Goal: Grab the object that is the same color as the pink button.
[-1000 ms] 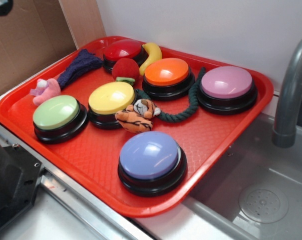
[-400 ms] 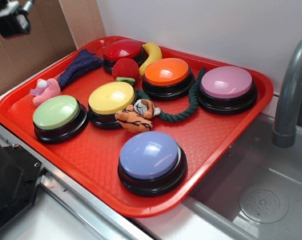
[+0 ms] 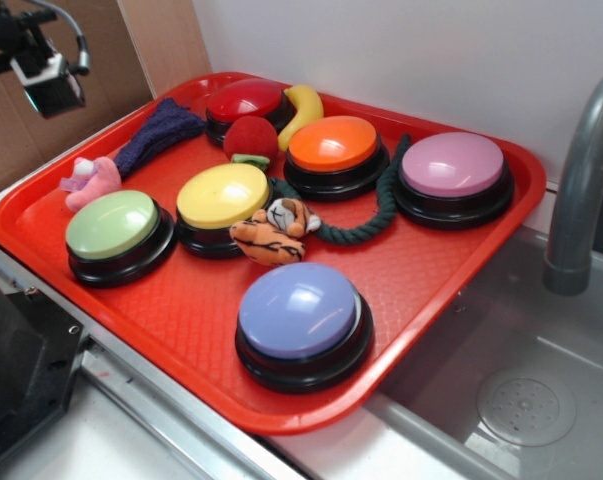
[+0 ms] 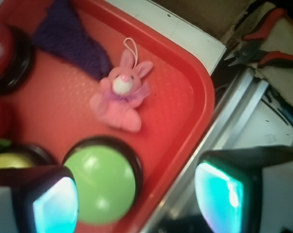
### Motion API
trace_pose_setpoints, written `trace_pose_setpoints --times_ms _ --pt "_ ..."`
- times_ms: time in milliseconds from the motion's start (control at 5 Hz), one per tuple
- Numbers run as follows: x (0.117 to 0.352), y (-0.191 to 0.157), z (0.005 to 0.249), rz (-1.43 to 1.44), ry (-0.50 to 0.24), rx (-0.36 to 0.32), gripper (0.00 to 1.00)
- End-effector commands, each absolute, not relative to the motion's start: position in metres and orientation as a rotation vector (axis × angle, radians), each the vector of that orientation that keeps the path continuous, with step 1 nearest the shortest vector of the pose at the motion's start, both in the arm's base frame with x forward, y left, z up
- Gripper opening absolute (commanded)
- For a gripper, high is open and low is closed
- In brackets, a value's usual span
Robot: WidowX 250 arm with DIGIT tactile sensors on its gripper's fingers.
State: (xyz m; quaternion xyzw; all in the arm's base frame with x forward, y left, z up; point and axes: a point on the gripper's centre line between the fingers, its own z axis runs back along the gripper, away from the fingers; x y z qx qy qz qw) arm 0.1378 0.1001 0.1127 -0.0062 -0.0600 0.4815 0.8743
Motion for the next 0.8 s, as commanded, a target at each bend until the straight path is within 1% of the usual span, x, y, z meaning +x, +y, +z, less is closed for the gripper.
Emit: trace_pose_setpoints --times_ms 0,200,400,600 --pt "0.154 0.121 0.080 1.163 -0.235 0.052 1.00" --pt "0.163 0.126 0.064 1.216 -0.254 0.090 1.00" --pt "0.171 0.130 0.051 1.233 -0.271 0.086 1.00" --pt "0.174 0.132 0.040 1.244 -0.261 0.082 1.00"
